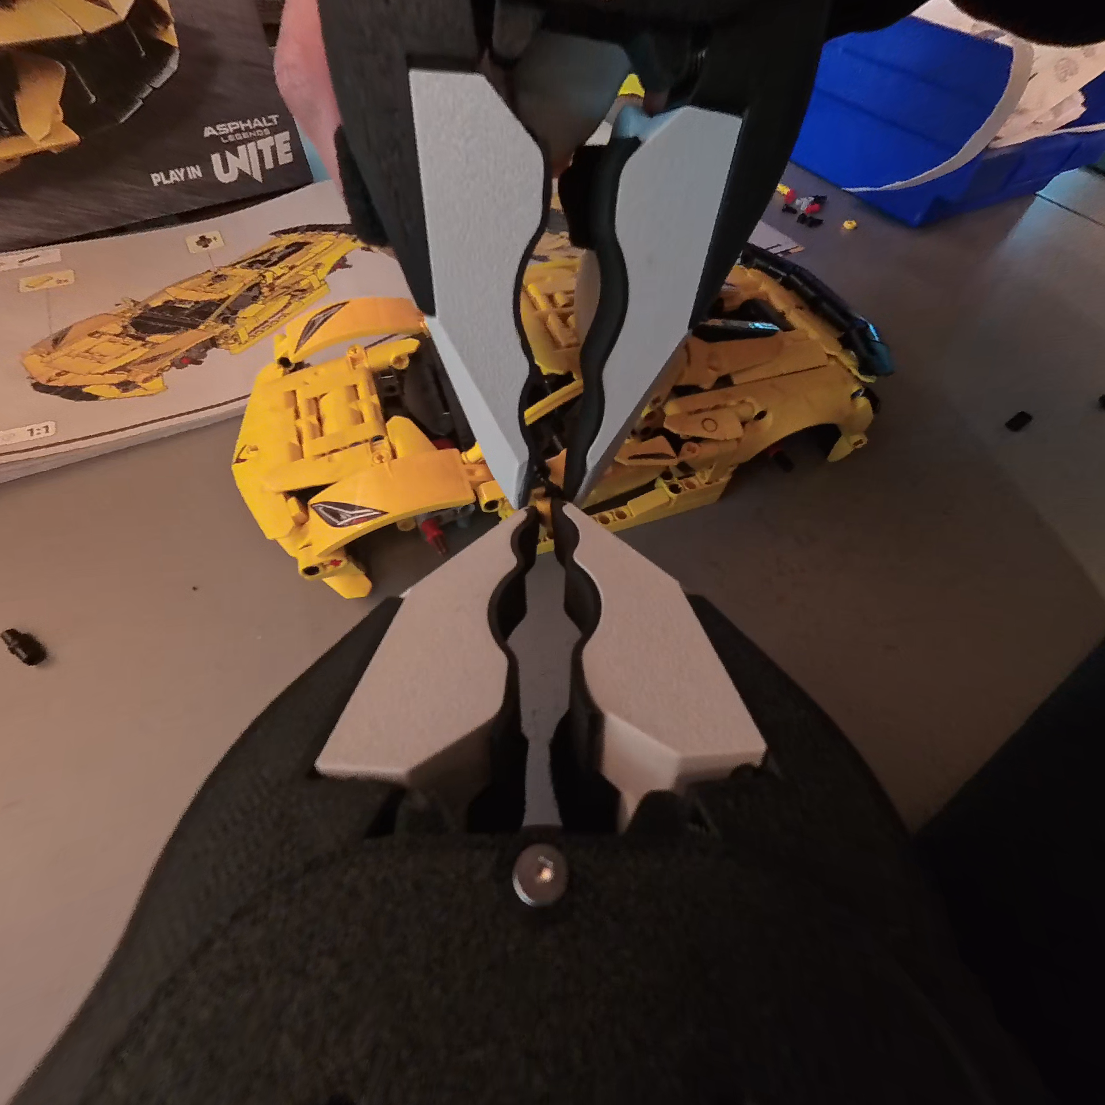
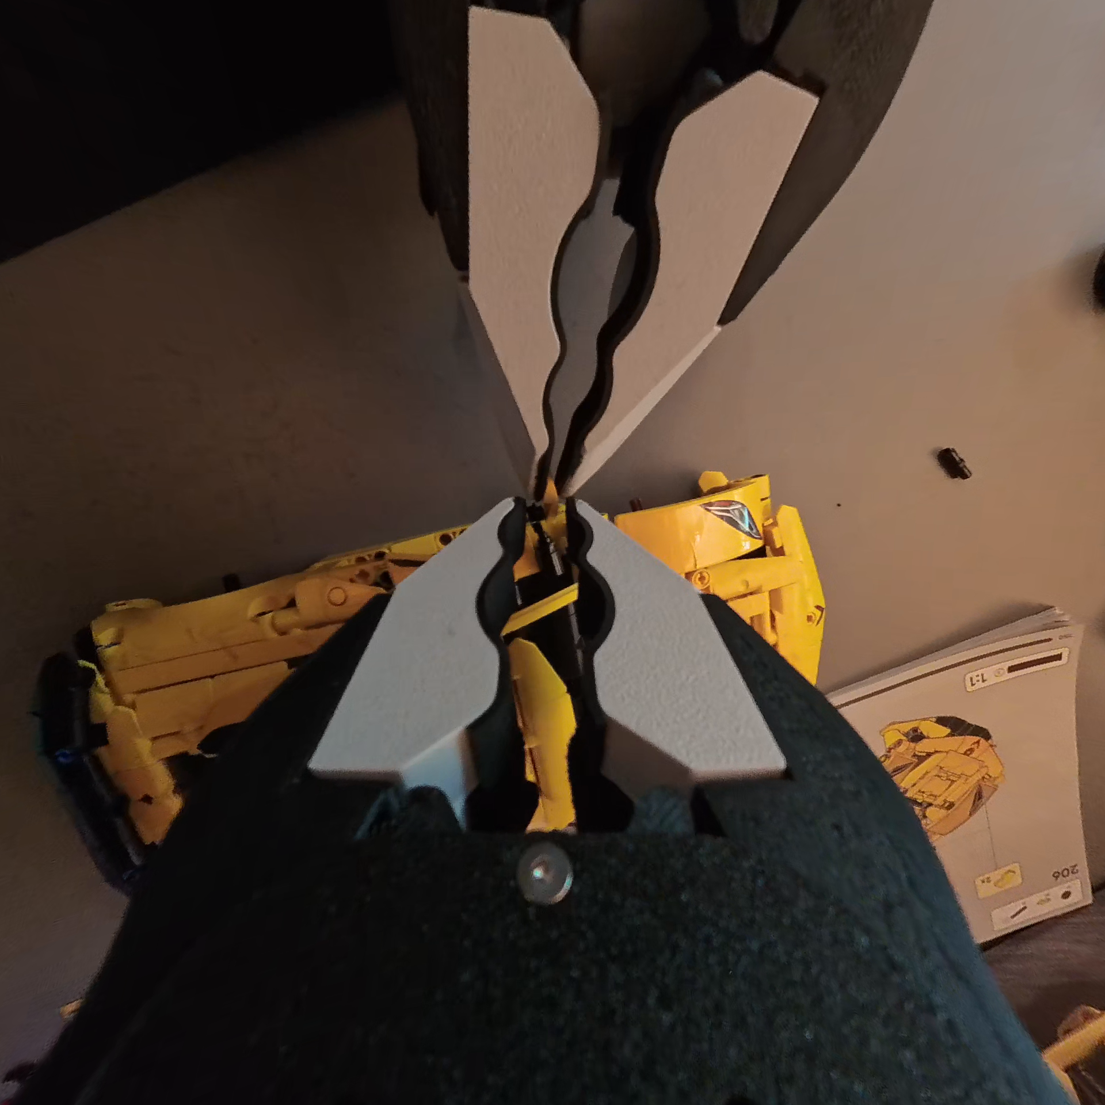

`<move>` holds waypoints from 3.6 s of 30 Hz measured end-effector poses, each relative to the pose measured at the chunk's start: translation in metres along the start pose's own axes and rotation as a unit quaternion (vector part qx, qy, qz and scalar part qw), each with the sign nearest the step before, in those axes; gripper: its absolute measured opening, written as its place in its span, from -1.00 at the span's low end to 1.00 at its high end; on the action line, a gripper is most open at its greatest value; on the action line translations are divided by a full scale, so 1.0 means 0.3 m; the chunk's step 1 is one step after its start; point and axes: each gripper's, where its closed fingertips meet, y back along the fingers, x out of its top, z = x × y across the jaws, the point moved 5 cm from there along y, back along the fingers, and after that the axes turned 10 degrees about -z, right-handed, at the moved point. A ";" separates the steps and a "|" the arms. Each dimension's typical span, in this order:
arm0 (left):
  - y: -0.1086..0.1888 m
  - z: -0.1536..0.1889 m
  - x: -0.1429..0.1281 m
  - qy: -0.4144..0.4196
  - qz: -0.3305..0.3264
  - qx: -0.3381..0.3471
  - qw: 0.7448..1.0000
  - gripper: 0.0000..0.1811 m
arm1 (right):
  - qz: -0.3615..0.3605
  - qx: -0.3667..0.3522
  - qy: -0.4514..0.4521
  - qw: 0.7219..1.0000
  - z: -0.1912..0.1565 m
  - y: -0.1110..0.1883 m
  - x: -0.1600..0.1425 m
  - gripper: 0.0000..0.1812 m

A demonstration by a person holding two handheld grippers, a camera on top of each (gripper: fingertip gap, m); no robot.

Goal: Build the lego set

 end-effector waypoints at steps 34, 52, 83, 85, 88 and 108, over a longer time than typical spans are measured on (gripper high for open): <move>-0.002 0.014 -0.006 -0.023 -0.007 0.003 1.000 -0.94 | -0.004 0.037 -0.006 0.999 -0.007 -0.012 0.001 -0.90; -0.011 0.026 -0.008 -0.031 -0.016 0.020 0.999 -0.93 | 0.008 0.040 -0.016 0.999 -0.006 -0.009 -0.007 -0.91; -0.009 0.041 -0.012 -0.163 -0.048 0.110 0.979 -0.95 | 0.000 0.017 -0.008 1.000 -0.012 -0.009 -0.004 -0.90; -0.007 0.042 -0.012 -0.175 -0.050 0.121 0.976 -0.95 | 0.002 0.016 -0.011 1.000 -0.010 -0.009 -0.004 -0.90; -0.008 0.046 -0.012 -0.190 -0.052 0.134 0.971 -0.95 | 0.001 0.010 -0.007 1.000 -0.013 -0.008 -0.004 -0.90; -0.010 0.049 -0.012 -0.185 -0.053 0.145 0.971 -0.95 | 0.018 0.033 -0.030 0.999 -0.008 -0.007 -0.009 -0.90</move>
